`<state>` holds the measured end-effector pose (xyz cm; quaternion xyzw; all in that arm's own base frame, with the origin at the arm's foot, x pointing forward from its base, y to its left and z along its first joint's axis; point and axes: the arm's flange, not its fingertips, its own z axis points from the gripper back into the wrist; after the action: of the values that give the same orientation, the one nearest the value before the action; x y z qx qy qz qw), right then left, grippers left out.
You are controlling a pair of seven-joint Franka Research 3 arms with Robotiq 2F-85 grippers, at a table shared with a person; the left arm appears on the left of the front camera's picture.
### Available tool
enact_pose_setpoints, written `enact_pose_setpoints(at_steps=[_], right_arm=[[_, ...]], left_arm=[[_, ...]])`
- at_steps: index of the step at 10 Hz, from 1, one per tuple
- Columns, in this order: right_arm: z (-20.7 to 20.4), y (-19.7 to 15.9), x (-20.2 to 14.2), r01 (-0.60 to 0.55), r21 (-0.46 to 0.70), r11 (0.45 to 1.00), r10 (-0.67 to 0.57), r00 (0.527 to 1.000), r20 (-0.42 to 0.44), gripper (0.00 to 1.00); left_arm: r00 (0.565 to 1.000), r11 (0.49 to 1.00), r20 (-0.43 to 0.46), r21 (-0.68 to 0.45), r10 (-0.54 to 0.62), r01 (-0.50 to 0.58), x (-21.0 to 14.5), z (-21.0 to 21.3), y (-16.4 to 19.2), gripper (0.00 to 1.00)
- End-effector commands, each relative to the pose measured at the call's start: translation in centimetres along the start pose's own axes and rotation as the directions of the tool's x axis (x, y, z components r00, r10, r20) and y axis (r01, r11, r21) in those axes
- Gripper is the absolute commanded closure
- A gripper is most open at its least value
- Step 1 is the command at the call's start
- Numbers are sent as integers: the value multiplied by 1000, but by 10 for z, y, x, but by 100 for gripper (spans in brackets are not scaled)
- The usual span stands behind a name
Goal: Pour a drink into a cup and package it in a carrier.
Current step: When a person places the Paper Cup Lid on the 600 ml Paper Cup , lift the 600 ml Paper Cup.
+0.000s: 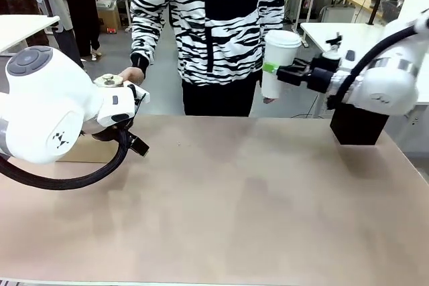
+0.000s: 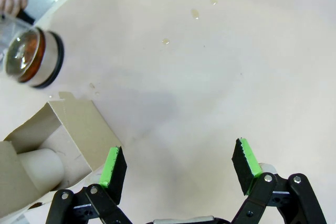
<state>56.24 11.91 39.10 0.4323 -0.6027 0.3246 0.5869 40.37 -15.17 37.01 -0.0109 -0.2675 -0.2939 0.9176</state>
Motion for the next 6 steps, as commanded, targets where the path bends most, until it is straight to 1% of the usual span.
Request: enact_pose_setpoints(at_steps=[1, 3, 5, 6], right_arm=[[27, 20, 17, 26, 24, 999, -26, 1000, -5, 19], [42, 39, 31, 35, 64, 997, -36, 999, 8, 19], [59, 68, 49, 39, 104, 994, -43, 999, 30, 19], [65, 82, 57, 35, 121, 992, -39, 999, 29, 19]], left_arm=[[1000, 1000, 1, -2, 0, 0, 0, 0, 0, 0], [1000, 1000, 1, -2, 0, 0, 0, 0, 0, 0], [1000, 1000, 1, -2, 0, 0, 0, 0, 0, 0], [1000, 1000, 1, -2, 0, 0, 0, 0, 0, 0]])
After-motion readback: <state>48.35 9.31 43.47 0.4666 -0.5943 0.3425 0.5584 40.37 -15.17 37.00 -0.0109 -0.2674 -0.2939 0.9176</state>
